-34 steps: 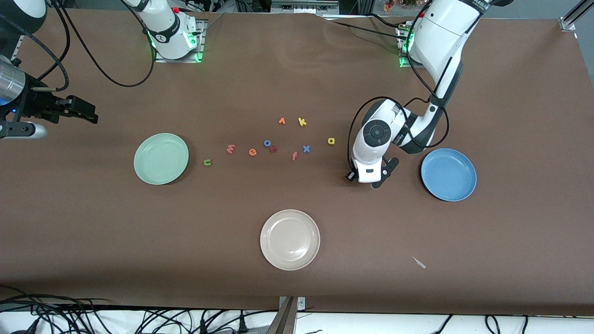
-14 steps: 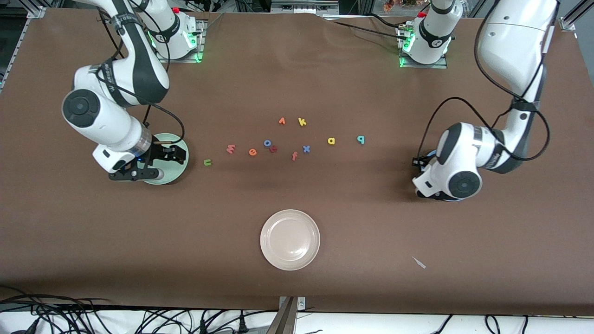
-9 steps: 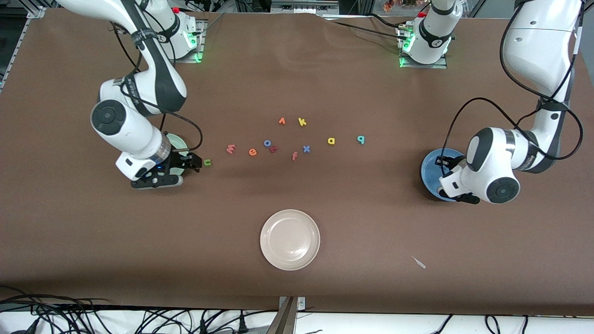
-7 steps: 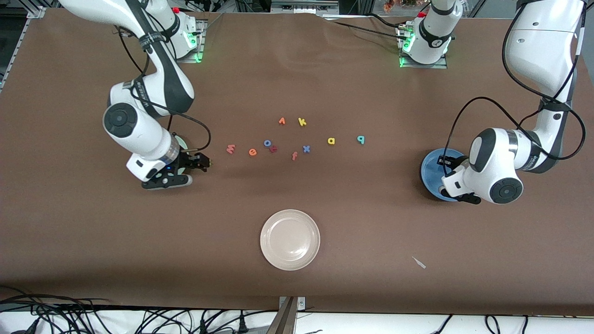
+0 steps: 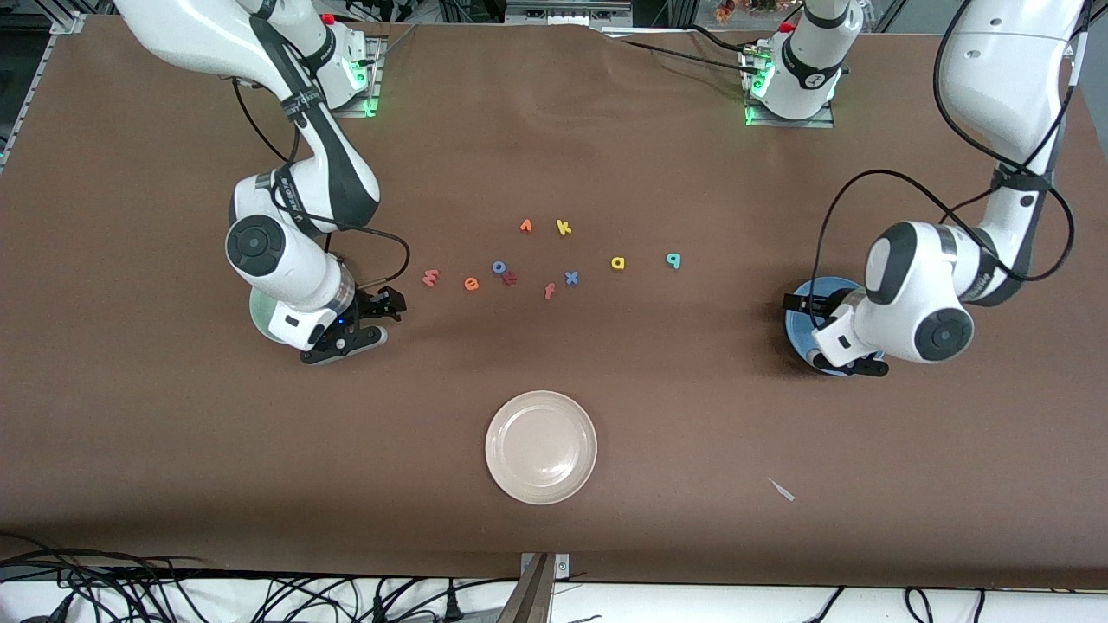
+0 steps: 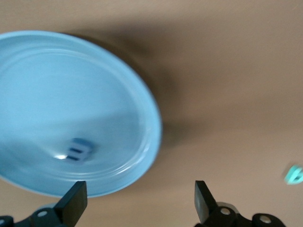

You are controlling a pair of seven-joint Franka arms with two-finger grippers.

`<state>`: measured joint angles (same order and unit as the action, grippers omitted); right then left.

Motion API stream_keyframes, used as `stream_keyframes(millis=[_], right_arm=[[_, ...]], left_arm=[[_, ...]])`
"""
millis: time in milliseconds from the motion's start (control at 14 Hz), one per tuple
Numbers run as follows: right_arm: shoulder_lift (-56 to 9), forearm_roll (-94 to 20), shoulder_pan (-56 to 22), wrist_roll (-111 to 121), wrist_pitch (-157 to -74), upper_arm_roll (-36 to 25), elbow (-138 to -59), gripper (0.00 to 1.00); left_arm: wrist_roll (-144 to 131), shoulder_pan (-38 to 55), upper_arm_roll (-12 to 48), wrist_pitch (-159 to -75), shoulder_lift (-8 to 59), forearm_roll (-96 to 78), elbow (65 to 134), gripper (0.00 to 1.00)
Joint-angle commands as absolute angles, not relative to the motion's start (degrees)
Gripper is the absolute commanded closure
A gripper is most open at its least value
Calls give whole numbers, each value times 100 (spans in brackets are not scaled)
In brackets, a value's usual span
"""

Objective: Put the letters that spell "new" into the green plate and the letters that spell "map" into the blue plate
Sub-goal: 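Move the b to the blue plate while the right gripper grasps the u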

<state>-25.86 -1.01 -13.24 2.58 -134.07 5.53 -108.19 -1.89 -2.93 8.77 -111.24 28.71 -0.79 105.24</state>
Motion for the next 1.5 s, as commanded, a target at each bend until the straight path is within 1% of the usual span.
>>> stream_keyframes(millis=[0,143,356,428,570,642,855,927,1069,1426], right_arm=[[-2768,-141,-1248,554,-13535,580,-10845,0],[-2804,-141,-1231,598,-13526,580,-10907,0],[-2812,-141,-1230,589,-13535,571,-11065,0],[-2804,-141,-1230,589,-13535,571,-11135,0],[-2804,-141,-1230,598,-13544,571,-11232,0],[-2804,-141,-1230,598,-13561,571,-11259,0],[-2804,-132,-1230,598,-13781,571,-11460,0],[-2804,-132,-1230,598,-13851,571,-11504,0],[-2812,-132,-1230,563,-13878,571,-11514,1],[-2856,-132,-1239,527,-14299,571,-11794,1]], left_arm=[[-1139,-281,1185,-12222,2023,-220,11845,0],[-1886,-272,1554,-12724,1864,-220,12224,0],[-3099,-238,2213,-13664,1854,-141,12716,0],[-3320,-133,2319,-13902,1854,-123,12857,0],[-4048,392,2347,-14263,1907,243,13007,0],[-4530,587,2347,-14317,2029,664,12999,0],[-5378,729,2408,-14440,2267,1537,12981,0],[-5379,782,2408,-14467,2328,1547,12981,3],[-5379,800,2417,-14467,2408,1556,12981,11],[-5291,800,2417,-14467,2522,1564,12929,42]])
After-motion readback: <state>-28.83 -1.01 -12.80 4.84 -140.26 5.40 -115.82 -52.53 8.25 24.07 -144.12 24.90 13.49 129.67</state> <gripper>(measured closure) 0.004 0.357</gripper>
